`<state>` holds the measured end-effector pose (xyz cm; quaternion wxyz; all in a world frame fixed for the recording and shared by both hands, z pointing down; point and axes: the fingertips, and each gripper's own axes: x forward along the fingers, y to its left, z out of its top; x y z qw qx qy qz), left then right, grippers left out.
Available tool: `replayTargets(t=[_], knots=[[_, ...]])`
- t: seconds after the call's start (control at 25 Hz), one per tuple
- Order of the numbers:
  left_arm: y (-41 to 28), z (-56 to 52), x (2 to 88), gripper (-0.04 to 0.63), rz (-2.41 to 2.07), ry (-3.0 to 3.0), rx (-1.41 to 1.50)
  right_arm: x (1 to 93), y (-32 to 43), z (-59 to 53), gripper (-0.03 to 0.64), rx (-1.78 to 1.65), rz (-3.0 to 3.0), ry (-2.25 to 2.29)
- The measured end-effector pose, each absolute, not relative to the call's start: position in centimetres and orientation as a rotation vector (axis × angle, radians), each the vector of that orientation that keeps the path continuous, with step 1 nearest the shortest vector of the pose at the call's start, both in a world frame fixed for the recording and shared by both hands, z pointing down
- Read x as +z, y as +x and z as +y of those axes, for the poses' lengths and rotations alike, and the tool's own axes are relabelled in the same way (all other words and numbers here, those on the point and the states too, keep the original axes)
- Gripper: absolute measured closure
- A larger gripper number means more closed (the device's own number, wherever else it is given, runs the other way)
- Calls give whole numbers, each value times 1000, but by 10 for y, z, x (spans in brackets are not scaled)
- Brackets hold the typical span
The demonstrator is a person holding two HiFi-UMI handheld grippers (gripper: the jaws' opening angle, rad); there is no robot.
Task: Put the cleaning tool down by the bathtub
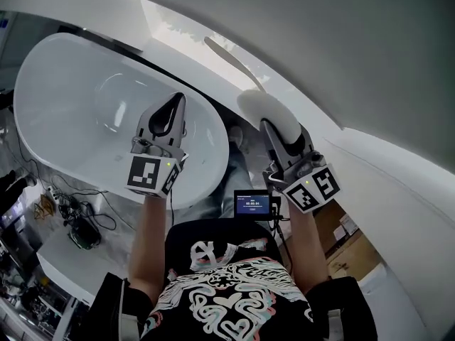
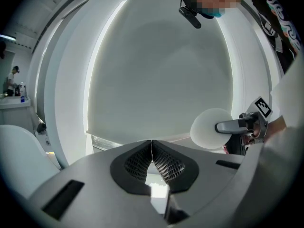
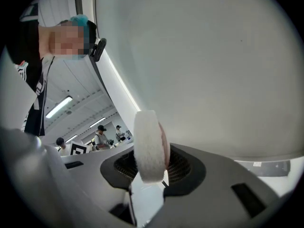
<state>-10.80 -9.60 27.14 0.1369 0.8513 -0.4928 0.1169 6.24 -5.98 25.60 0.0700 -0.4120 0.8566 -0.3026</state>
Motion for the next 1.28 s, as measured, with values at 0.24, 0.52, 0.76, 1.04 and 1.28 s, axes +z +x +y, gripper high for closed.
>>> replayTargets(t=[0.24,0.52,0.76,1.04,1.28], knots=[[-106,-94,314,578,-1416,2422,391,301,68,-67,465,-972,2580,-1254],[-107,-94,363,578,-1424,2363,450,348,67,-79,465,-1038,2612,-1237],[-107,-94,399,578,-1416,2334,473,386,63,-87,465,-1069,2631,-1232],[-111,-90,435,578,-1413,2290,473,429,64,-91,465,-1135,2619,-1262],[-111,-90,460,578,-1399,2285,516,451,62,-96,465,-1168,2605,-1272]])
